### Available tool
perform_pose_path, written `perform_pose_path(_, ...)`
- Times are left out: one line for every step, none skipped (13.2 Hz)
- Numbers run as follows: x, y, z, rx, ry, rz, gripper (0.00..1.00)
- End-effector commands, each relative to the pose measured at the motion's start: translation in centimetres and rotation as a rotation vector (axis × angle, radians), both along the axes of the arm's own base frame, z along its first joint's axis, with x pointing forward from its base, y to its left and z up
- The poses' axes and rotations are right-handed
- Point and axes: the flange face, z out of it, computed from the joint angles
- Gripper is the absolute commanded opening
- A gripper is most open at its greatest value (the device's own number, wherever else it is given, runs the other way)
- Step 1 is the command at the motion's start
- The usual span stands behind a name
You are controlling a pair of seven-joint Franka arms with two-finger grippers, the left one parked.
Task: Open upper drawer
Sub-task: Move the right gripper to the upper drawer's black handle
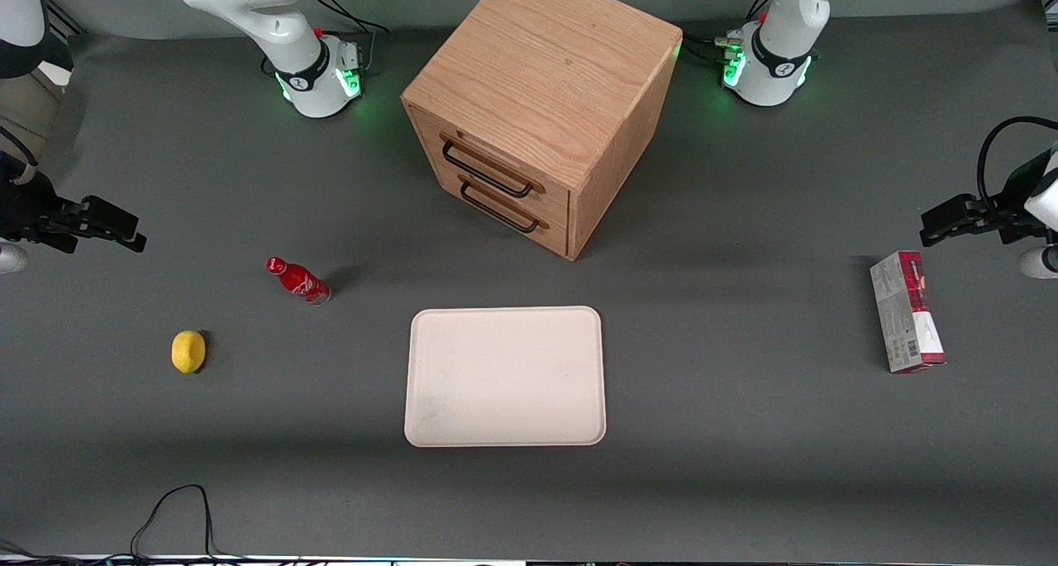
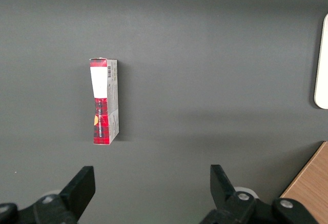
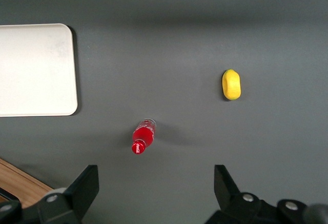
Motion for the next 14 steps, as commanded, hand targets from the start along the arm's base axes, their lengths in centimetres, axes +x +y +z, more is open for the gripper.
perform_pose_path(0.0, -0.1, 0.3, -0.017, -0.004, -0.027, 1.0)
perform_pose_path(0.1, 0.1, 0.2, -0.017, -0.003, -0.022, 1.0)
perform_pose_path(0.1, 0.2, 0.2, -0.015, -0.003, -0.022, 1.0)
perform_pose_path(0.2, 0.7, 0.2, -0.012, -0.003, -0.005, 1.0)
perform_pose_path(0.5, 1.1, -0.1, -0.007, 0.0, 0.005, 1.0)
perform_pose_path(1.0, 2.8, -0.2, -0.007, -0.003, 0.031, 1.0)
perform_pose_path(1.5, 5.8, -0.3, -0.01, -0.006, 0.08, 1.0)
perform_pose_path(1.8, 8.2, -0.5, -0.011, -0.005, 0.118, 1.0)
perform_pose_path(1.8, 10.8, -0.9, -0.013, -0.001, 0.162, 1.0)
perform_pose_path(1.8, 13.4, -1.3, -0.013, 0.003, 0.205, 1.0)
perform_pose_path(1.5, 16.6, -2.1, -0.013, 0.015, 0.257, 1.0)
perform_pose_path(0.7, 20.2, -2.6, -0.015, 0.024, 0.318, 1.0)
perform_pose_path(-0.4, 23.6, -3.1, -0.019, 0.031, 0.375, 1.0)
perform_pose_path(-1.4, 27.1, -4.1, -0.023, 0.045, 0.435, 1.0)
